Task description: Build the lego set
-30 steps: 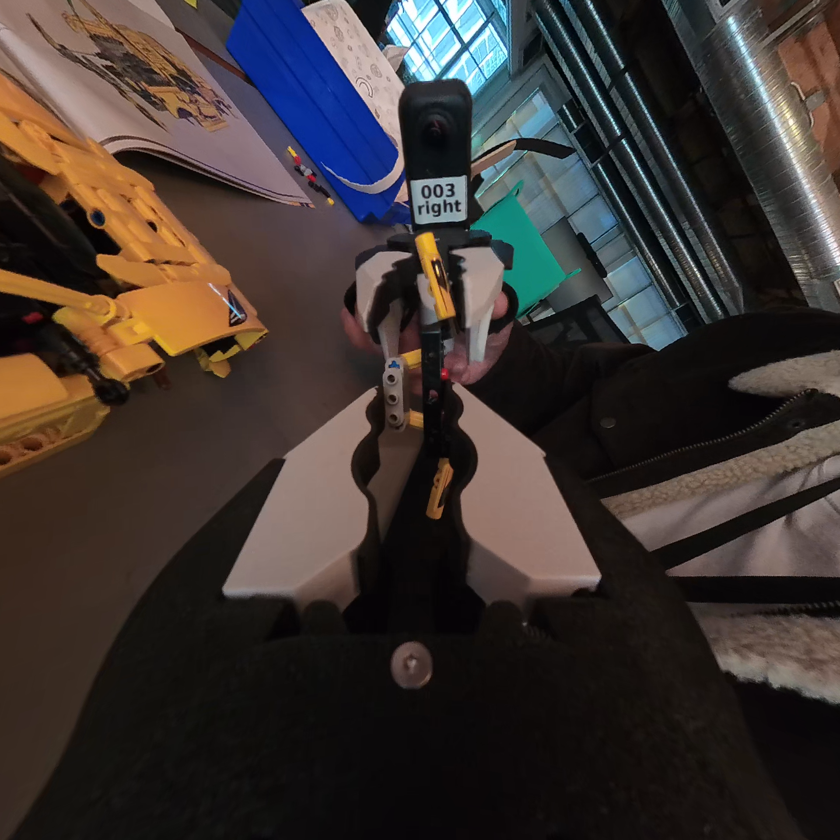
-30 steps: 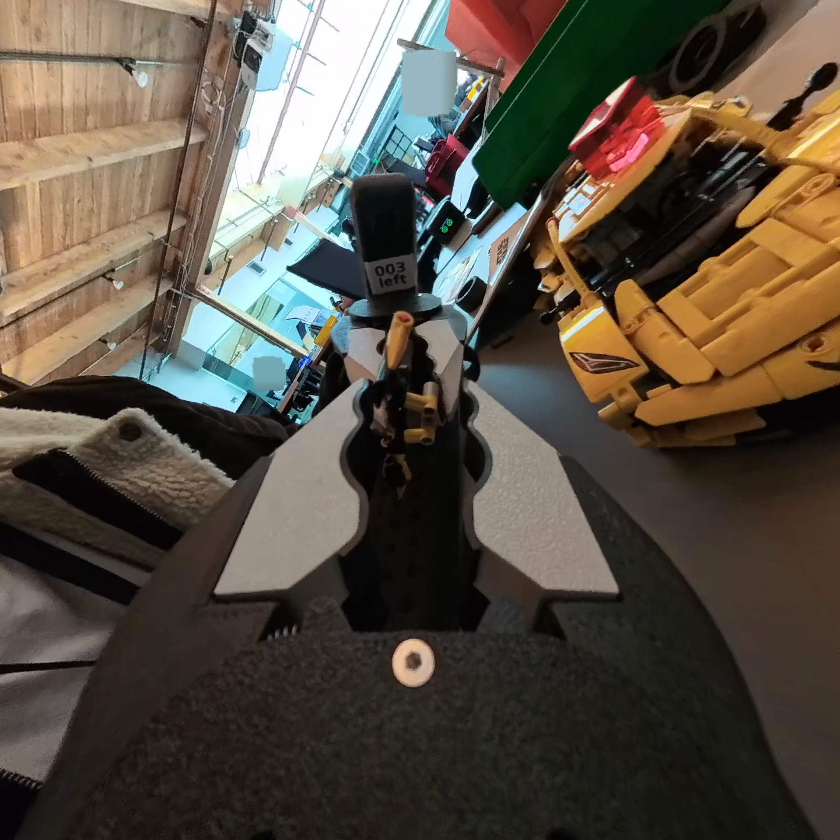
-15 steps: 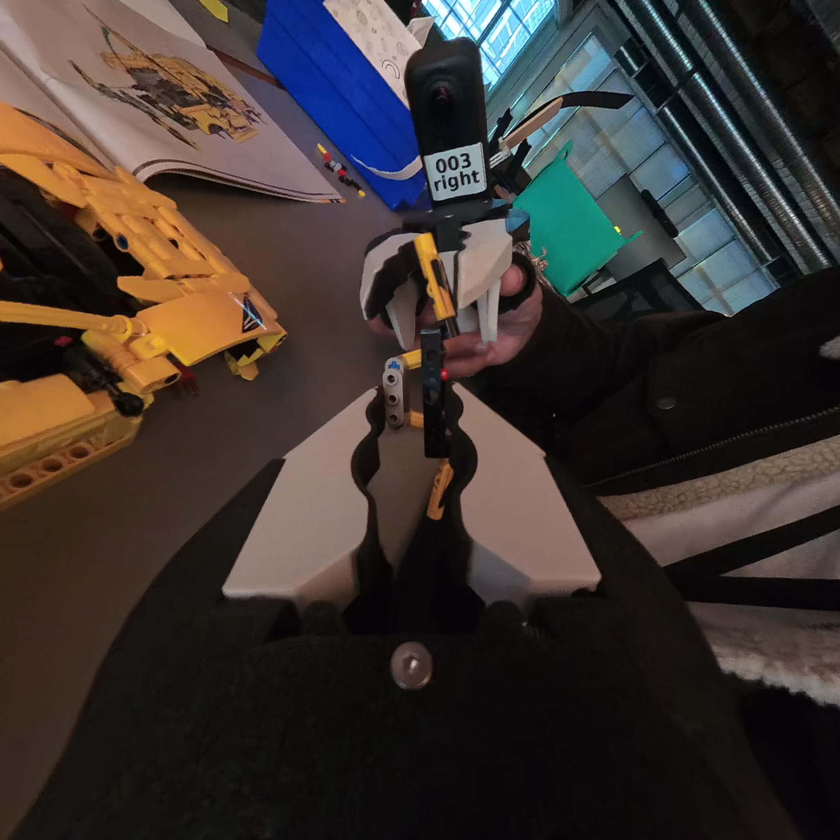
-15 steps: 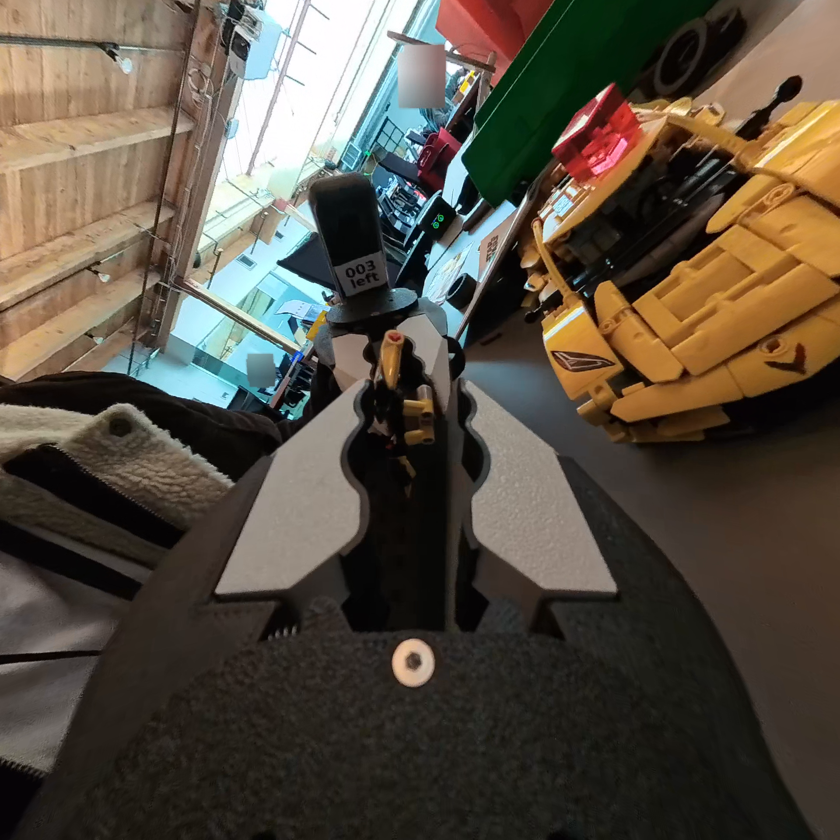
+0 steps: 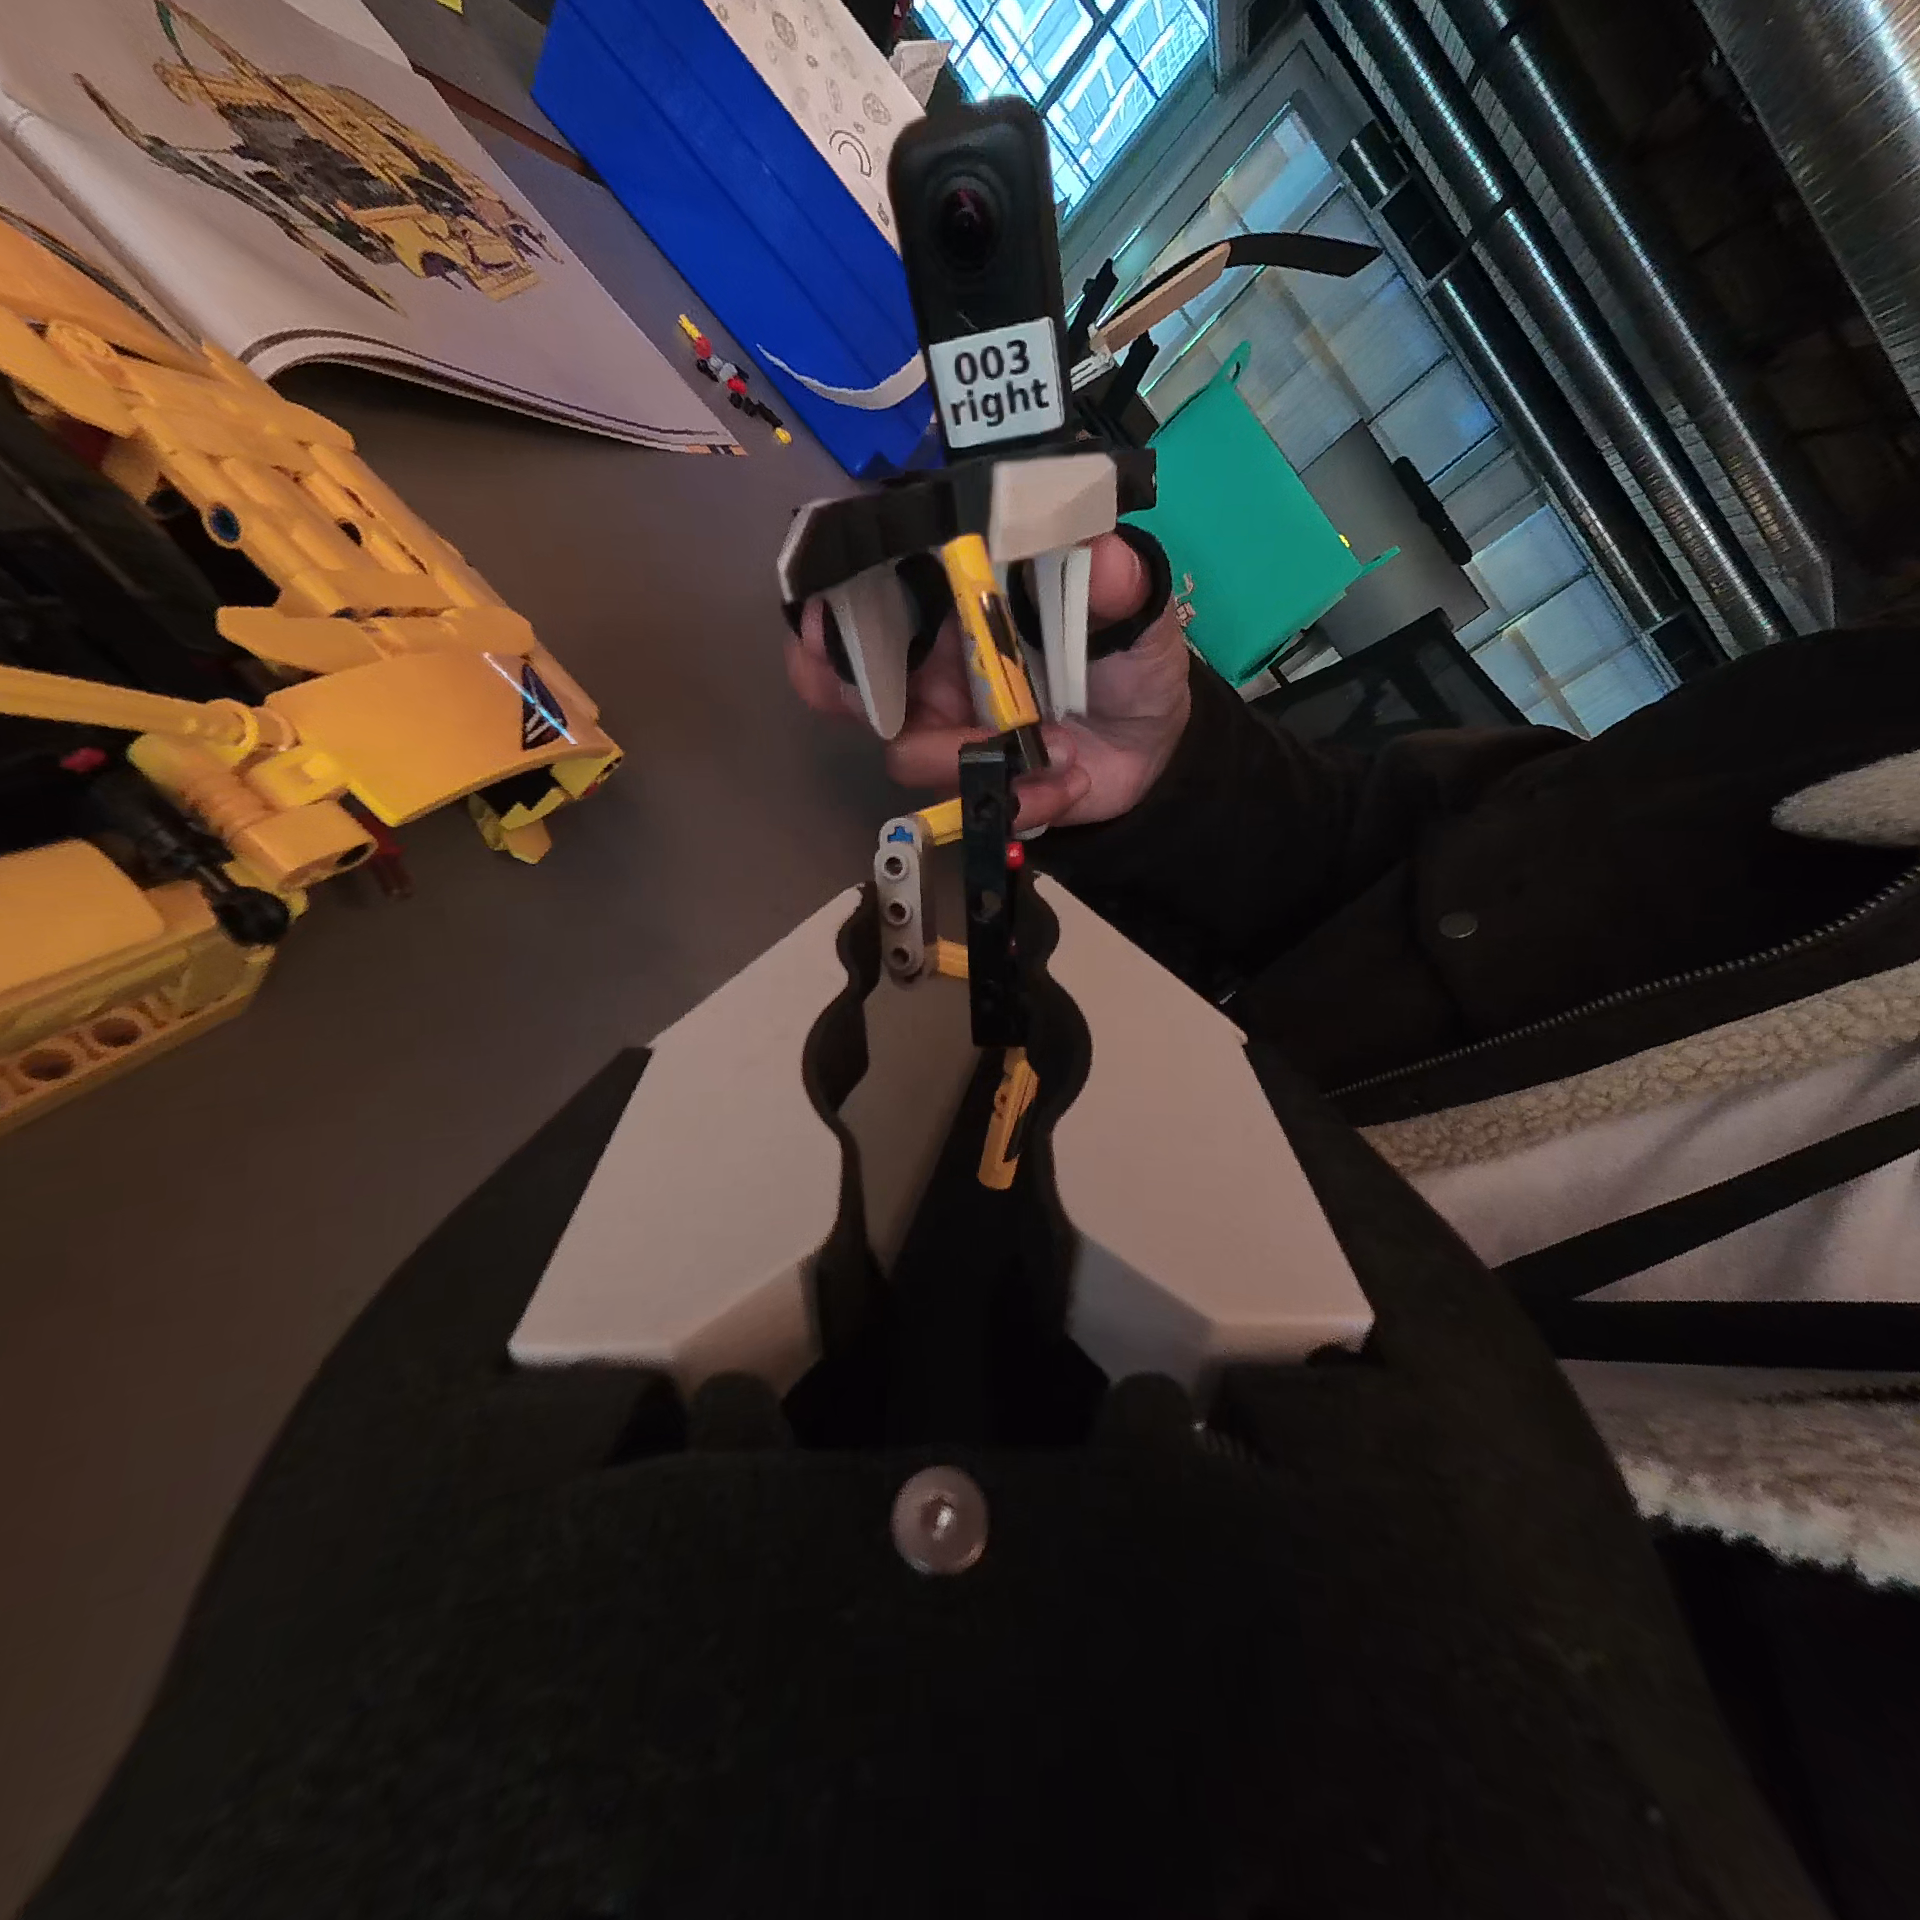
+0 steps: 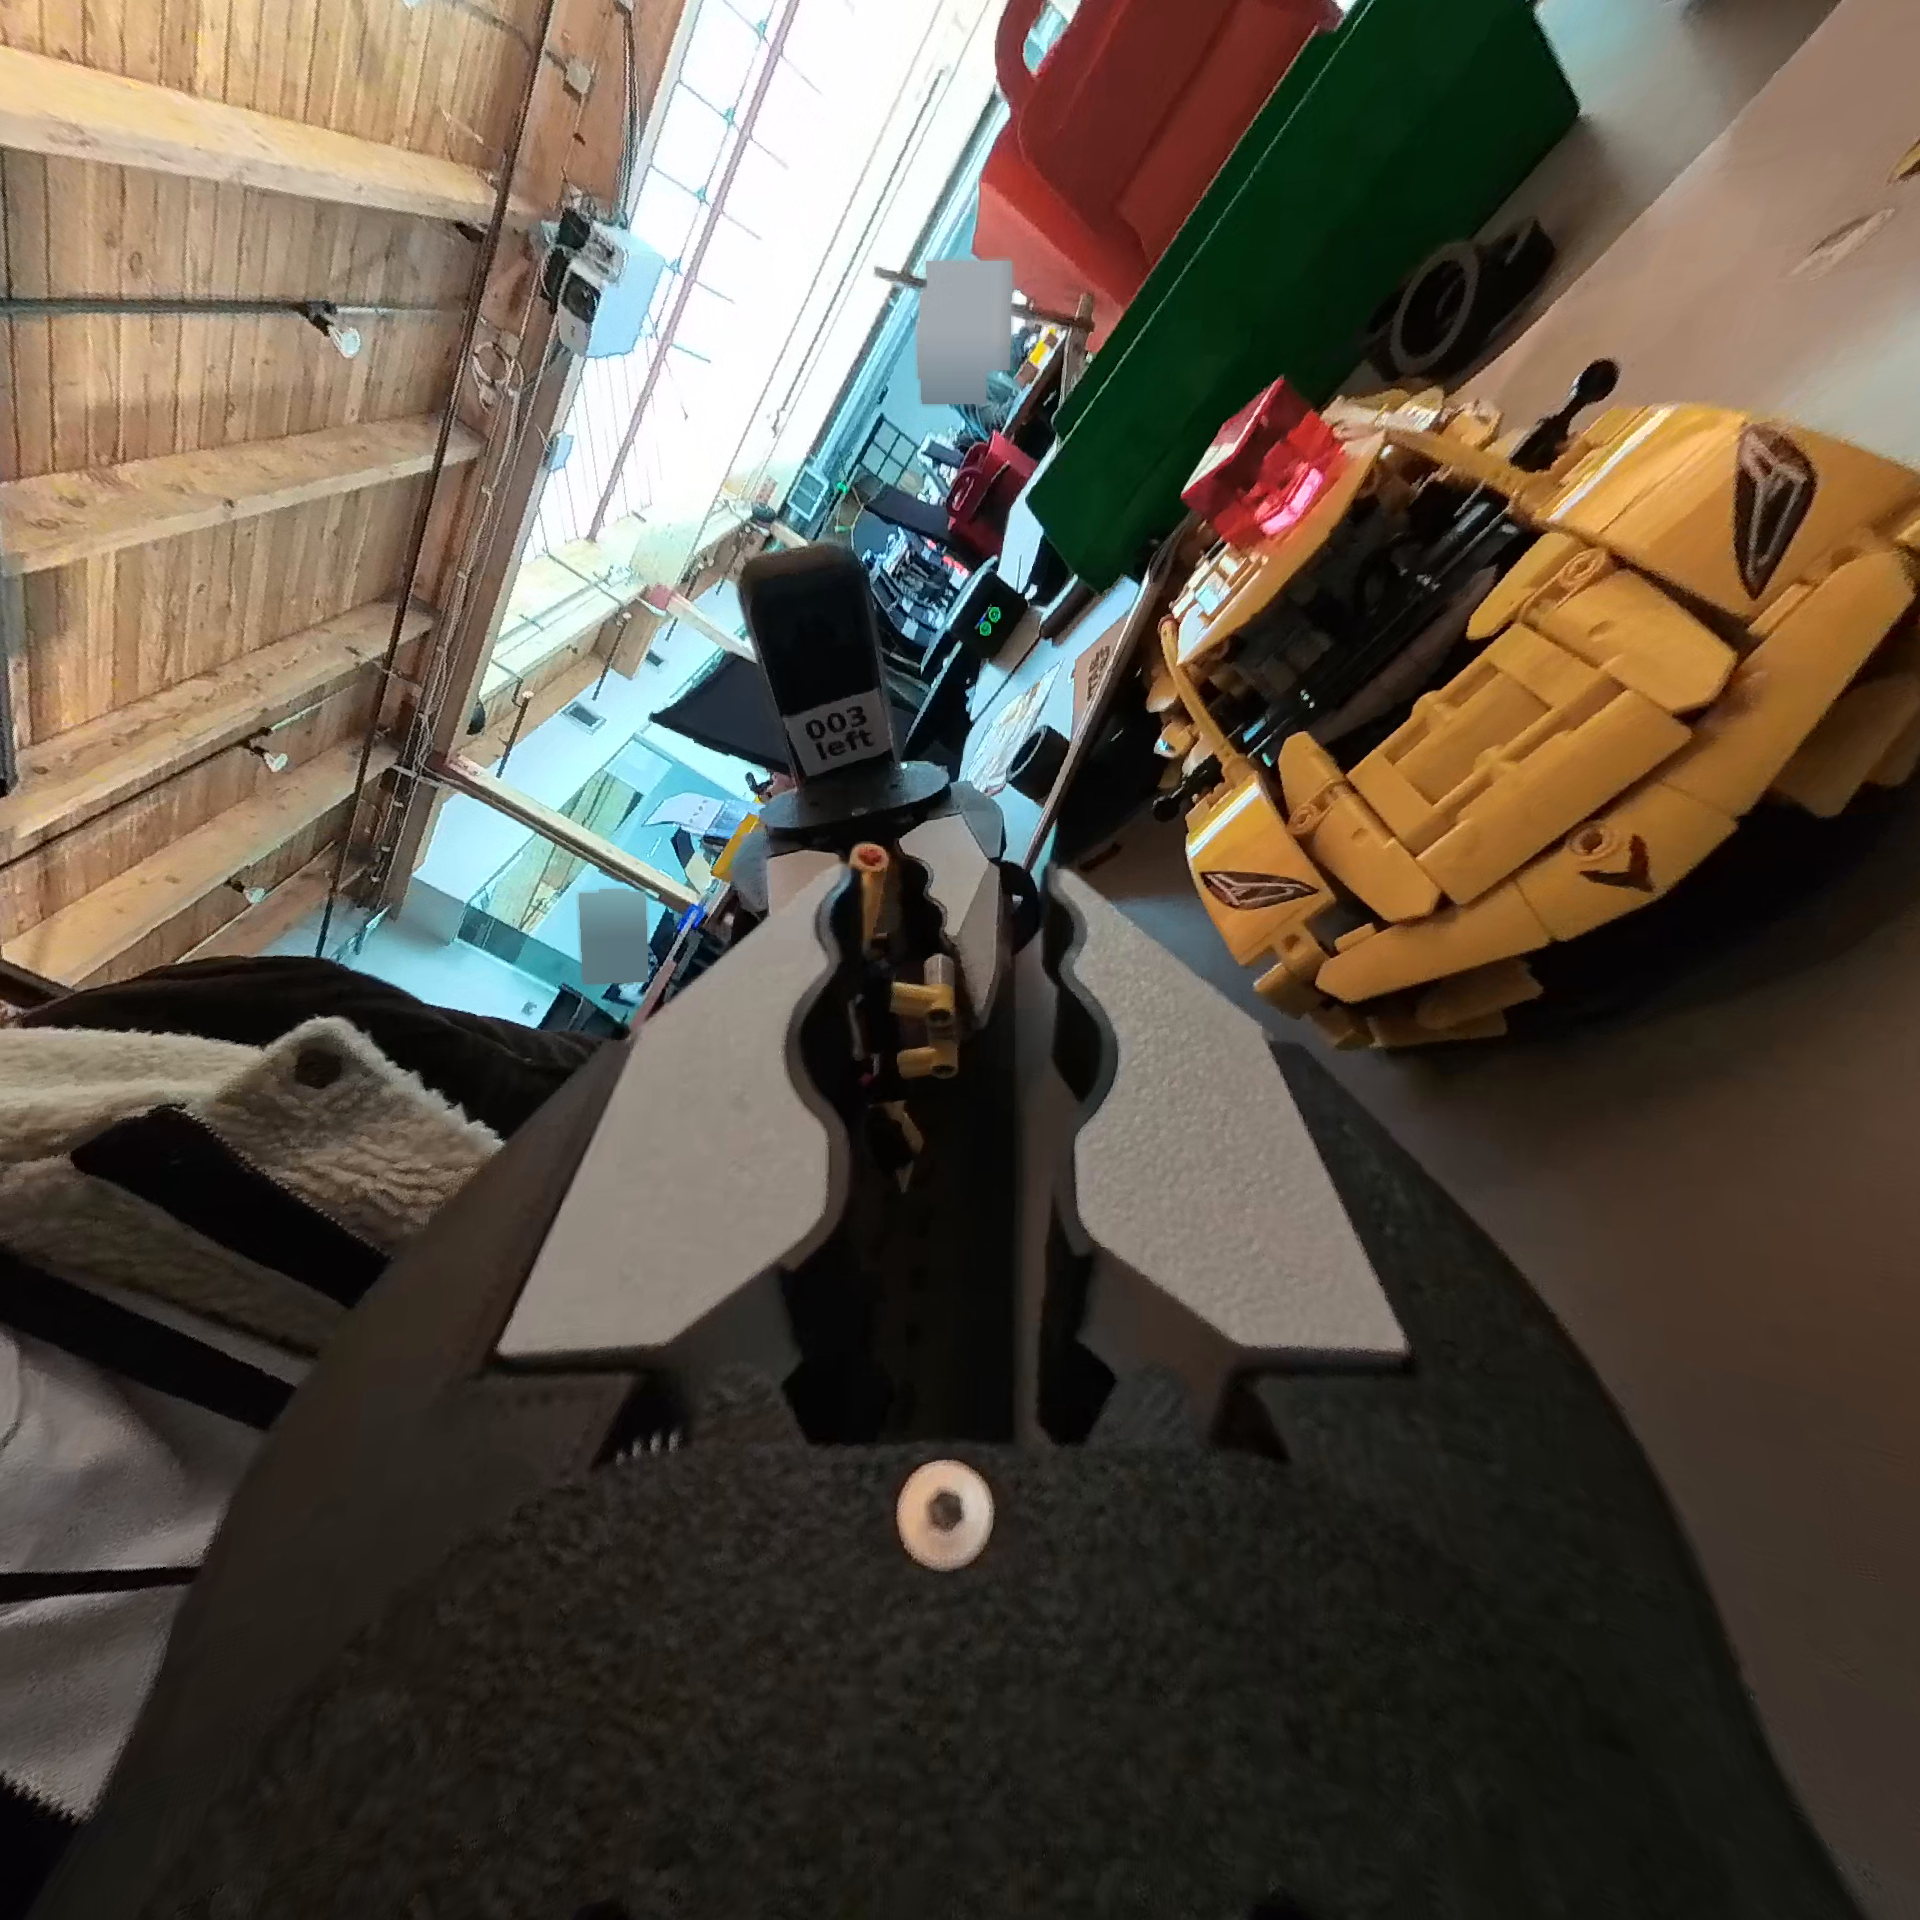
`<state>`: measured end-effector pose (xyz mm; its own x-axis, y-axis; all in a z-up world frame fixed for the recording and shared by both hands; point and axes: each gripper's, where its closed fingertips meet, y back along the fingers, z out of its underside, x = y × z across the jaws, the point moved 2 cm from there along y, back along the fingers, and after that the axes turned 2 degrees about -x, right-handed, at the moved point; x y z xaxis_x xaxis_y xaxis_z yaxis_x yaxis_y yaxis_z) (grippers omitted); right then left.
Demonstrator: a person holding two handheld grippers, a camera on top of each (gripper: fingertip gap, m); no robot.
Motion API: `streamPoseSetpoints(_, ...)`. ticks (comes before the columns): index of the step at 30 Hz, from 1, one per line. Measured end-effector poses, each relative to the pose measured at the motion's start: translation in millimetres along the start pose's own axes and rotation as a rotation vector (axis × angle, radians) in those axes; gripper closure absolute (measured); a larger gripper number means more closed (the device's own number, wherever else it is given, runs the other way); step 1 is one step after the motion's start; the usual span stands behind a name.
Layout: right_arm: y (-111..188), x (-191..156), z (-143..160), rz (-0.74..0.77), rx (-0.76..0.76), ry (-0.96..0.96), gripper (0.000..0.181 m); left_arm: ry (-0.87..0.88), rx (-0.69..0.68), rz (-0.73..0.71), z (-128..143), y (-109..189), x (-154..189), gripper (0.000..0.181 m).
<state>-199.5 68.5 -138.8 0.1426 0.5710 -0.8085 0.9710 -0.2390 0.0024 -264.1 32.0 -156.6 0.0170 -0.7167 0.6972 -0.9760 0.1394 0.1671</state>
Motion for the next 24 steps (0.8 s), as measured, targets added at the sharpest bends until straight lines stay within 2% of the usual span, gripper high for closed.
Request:
streamPoseSetpoints(3,1.7,-2.3,-1.0,-0.001,-0.006,0.037,0.146,0.016,0.001,-0.011,0.0,0.3,-2.7,0.157)
streamPoseSetpoints(6,-8.3,-7.1,14.0,-0.007,-0.096,0.074,0.140,0.037,0.018,0.003,-2.2,2.2,-3.2,0.157)
streamPoseSetpoints(8,-12.6,-6.3,20.0,0.008,-0.118,0.083,0.142,0.027,0.014,0.010,-1.6,1.6,-1.4,0.157)
streamPoseSetpoints(15,8.4,3.7,-7.5,0.030,0.016,0.052,0.150,0.034,0.008,0.010,-0.7,0.7,-1.4,0.157)
streamPoseSetpoints(17,5.6,-2.4,-3.5,-0.001,-0.012,0.070,0.143,0.048,0.016,0.021,-1.9,1.6,-1.6,0.157)
streamPoseSetpoints(20,-9.7,-9.8,18.5,-0.013,-0.131,0.119,0.137,0.059,0.026,0.050,-3.4,2.8,0.8,0.157)
streamPoseSetpoints(24,-8.4,-7.9,13.3,0.010,-0.107,0.133,0.137,0.070,0.042,0.077,-5.5,4.7,2.8,0.157)
